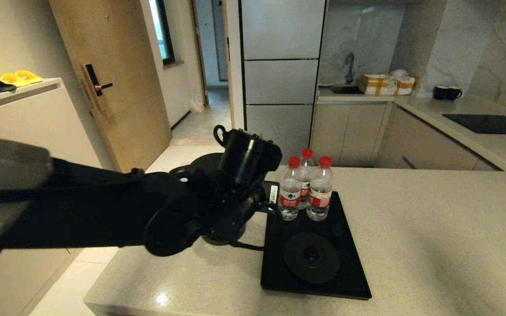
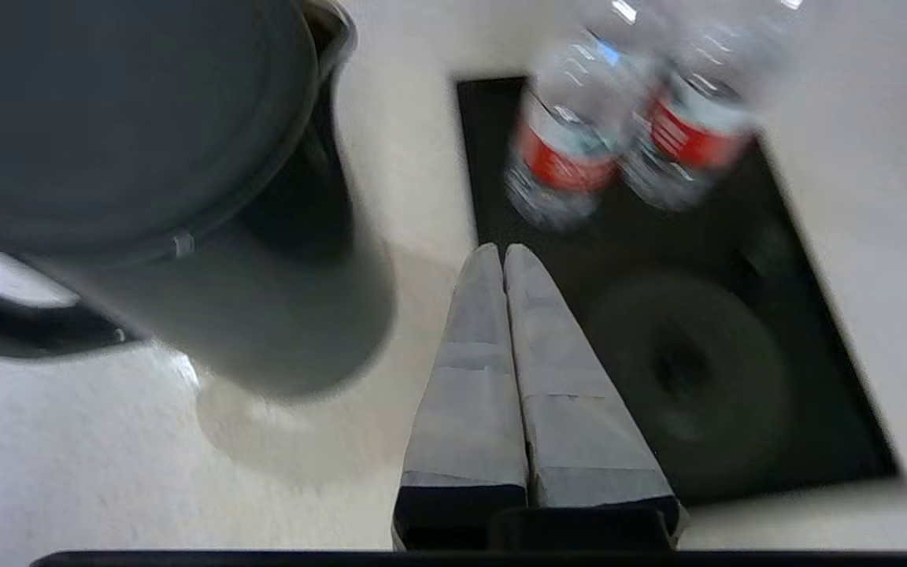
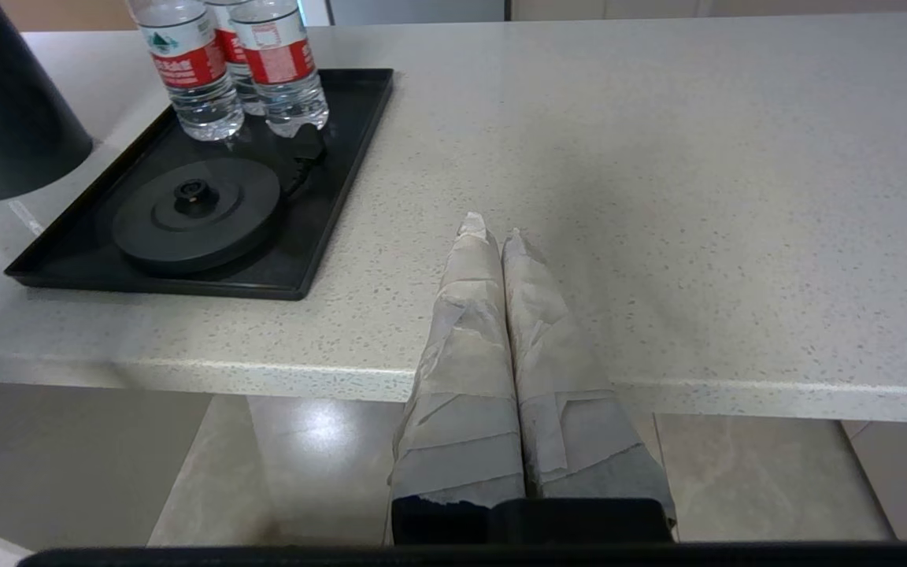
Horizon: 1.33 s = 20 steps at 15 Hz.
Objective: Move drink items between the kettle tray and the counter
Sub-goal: Return the kettle to its original position
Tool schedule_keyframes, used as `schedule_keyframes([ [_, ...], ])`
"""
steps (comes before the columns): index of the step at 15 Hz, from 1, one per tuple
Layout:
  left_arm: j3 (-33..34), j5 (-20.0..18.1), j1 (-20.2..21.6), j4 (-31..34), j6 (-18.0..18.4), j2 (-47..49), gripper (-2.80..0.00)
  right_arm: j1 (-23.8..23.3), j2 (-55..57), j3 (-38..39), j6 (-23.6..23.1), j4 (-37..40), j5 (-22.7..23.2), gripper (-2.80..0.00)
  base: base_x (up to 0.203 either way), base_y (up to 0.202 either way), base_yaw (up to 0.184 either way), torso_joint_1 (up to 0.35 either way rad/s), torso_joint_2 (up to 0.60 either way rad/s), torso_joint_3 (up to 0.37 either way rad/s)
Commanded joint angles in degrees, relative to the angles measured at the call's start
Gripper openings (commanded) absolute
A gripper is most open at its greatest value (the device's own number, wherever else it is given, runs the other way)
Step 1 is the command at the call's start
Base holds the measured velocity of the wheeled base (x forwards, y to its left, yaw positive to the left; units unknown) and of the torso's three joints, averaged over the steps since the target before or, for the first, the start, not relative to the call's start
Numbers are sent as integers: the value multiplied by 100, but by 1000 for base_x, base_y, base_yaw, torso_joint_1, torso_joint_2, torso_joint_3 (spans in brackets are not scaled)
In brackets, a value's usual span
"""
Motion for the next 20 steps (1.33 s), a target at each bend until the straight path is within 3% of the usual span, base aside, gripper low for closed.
schedule_keyframes([
  [1,-417,110,-56,-6,12,687,-280,-4,-2,1,0,5,-2,-280,0,0,0,0,0,0],
  [2,-509,125,-81,-6,16,809,0,-4,-2,1,0,5,-2,-280,0,0,0,0,0,0],
  [4,-521,136,-87,-6,23,819,0,-4,-2,1,0,5,-2,-280,0,0,0,0,0,0],
  [9,-1487,335,-107,-6,260,1504,0,-4,-2,1,0,5,-2,-280,0,0,0,0,0,0],
  [15,-3160,734,-116,17,765,2504,0,-4,-2,1,0,5,-2,-280,0,0,0,0,0,0],
  [18,-3338,788,-121,47,790,2626,0,-4,-2,1,0,5,-2,-280,0,0,0,0,0,0],
  [20,-3535,852,-155,-65,1033,2907,0,-4,-2,1,-9,5,-2,-280,0,0,0,0,0,0],
])
